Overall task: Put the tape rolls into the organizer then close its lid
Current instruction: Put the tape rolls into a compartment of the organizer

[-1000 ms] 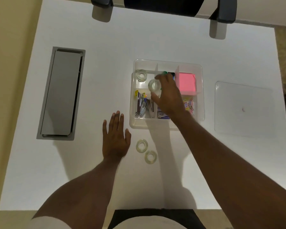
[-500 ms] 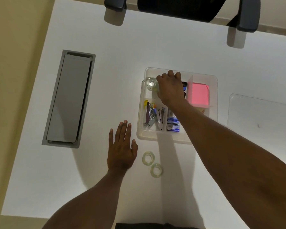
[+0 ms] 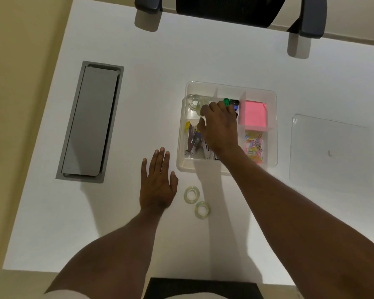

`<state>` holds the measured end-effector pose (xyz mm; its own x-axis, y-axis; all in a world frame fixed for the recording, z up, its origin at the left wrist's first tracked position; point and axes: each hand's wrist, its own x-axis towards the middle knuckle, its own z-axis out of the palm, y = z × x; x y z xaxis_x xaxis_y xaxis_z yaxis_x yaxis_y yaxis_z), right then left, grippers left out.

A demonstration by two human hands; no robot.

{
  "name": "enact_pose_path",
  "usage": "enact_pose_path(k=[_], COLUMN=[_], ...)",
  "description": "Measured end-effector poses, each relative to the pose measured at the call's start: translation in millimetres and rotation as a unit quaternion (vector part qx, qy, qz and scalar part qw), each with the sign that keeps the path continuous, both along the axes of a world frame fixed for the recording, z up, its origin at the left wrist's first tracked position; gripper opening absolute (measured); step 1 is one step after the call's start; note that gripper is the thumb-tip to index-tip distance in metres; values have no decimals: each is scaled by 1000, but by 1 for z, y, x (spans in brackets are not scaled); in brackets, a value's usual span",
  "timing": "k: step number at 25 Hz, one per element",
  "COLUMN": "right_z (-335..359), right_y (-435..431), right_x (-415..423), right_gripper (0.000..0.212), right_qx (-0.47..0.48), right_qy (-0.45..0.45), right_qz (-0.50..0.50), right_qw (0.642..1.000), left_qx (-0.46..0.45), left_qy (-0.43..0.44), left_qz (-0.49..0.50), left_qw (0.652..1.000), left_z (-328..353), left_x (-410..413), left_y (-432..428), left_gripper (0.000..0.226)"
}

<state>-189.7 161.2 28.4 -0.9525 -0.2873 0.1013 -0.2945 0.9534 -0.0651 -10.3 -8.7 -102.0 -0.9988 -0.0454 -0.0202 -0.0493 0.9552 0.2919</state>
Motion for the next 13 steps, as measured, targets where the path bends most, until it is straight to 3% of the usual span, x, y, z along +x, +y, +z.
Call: enact_pose_path(k=[4,10,13], right_z=[-13,-43,-53], right_y=[-3,1,6], right_x=[45,127,154], right_gripper=[9,12,26], right_qx=[-77,-126,-137], right_qy=[36,-47,-95], right_qz=[9,6,-23], right_qw=[996,991,986], left_qx=[-2,2,6], left_qy=[7,-13,-11], left_qz=[8,12,16], left_qw=[1000,1000,1000], left_z=[-3,4,6], left_x=[-17,-29,-30], left_y=[-7,-9,-11], left_gripper=[66,66,67])
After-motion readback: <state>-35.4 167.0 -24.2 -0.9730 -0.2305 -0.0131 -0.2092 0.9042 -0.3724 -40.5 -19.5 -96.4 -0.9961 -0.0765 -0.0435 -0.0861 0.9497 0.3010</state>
